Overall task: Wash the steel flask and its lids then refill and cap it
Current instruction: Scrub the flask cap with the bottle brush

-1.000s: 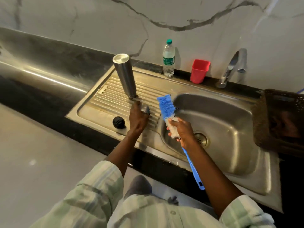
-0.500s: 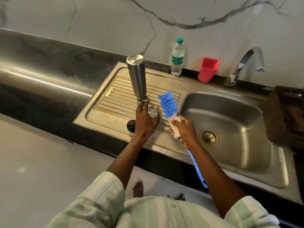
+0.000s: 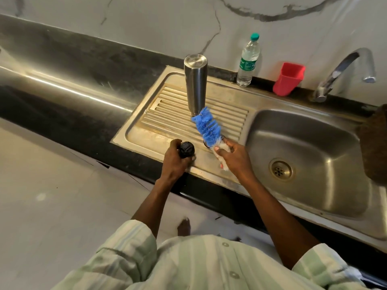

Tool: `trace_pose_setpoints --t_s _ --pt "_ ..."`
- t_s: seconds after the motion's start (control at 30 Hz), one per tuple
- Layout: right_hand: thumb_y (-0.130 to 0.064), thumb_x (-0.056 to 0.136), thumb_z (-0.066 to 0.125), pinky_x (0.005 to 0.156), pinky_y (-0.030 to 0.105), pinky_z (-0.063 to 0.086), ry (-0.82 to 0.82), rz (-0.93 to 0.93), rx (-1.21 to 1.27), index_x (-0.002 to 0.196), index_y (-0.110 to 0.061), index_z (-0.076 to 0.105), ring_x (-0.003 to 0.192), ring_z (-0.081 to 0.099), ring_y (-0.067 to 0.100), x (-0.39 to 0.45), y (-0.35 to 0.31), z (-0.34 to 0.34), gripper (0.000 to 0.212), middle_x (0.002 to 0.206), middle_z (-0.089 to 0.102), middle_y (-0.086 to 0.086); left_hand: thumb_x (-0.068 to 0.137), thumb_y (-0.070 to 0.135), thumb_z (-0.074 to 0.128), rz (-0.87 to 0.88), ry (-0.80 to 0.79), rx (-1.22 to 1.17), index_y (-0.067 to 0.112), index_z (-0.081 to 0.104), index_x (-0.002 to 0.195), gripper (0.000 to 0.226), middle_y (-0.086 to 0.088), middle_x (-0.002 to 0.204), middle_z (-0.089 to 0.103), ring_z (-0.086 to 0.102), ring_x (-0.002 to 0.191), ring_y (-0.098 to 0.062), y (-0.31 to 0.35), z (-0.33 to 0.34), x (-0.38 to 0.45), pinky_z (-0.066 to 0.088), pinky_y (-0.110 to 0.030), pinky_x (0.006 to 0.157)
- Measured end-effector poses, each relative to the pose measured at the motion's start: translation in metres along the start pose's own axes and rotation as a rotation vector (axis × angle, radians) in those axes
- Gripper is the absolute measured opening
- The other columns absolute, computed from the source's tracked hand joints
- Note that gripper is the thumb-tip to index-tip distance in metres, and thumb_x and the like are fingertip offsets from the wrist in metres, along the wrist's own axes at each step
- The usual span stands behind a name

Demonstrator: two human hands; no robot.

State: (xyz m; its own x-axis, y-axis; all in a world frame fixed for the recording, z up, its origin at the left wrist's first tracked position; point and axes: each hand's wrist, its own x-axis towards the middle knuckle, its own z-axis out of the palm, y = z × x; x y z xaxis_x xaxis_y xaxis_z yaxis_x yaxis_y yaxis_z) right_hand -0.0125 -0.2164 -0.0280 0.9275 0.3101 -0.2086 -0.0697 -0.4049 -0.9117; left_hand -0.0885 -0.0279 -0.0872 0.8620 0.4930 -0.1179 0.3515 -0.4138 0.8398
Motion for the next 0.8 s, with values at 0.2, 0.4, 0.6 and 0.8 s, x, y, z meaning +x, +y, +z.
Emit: trace_pose_setpoints --t_s 0.2,0.4,0.6,0.8 --pt "-0.025 0.091 0.066 0.051 0.018 0.054 0.135 0.014 0.038 0.139 -0.028 0.053 0.069 0.064 0.005 -0.015 -0.005 -0.008 0.049 0.104 0.070 -0.004 0.078 0.016 0.083 0.083 0.097 -0.323 0.020 0.058 0.123 0.052 0.001 0.115 0.067 0.065 0.107 -0.015 0.026 0.003 -0.001 0.053 -0.026 0.090" --pt "-0.035 0.093 0.061 0.084 0.036 0.052 0.174 -0.163 -0.368 0.145 -0.038 0.041 0.097 0.066 0.026 -0.034 -0.005 -0.019 0.055 0.115 0.070 0.008 0.084 0.010 0.073 0.048 -0.202 -0.656 0.005 0.060 0.126 0.044 -0.012 0.104 0.069 0.065 0.087 -0.022 0.061 0.025 0.009 0.054 -0.031 0.071" --pt "-0.040 0.091 0.060 0.081 0.035 0.054 0.225 0.005 -0.321 0.137 -0.042 0.051 0.095 0.068 0.026 -0.022 0.010 -0.045 0.047 0.110 0.073 0.005 0.085 0.001 0.074 0.059 -0.347 -0.636 0.003 0.057 0.116 0.035 -0.017 0.097 0.070 0.066 0.085 -0.019 0.075 0.049 0.007 0.051 -0.032 0.071" --pt "-0.034 0.095 0.056 0.071 0.026 0.040 0.255 -0.040 -0.480 0.139 -0.035 0.052 0.098 0.066 0.027 -0.036 0.009 -0.054 0.045 0.110 0.072 0.006 0.097 0.006 0.061 0.079 -0.380 -0.657 0.007 0.067 0.118 0.023 0.000 0.087 0.072 0.063 0.073 -0.010 0.089 0.064 0.011 0.049 -0.026 0.065"
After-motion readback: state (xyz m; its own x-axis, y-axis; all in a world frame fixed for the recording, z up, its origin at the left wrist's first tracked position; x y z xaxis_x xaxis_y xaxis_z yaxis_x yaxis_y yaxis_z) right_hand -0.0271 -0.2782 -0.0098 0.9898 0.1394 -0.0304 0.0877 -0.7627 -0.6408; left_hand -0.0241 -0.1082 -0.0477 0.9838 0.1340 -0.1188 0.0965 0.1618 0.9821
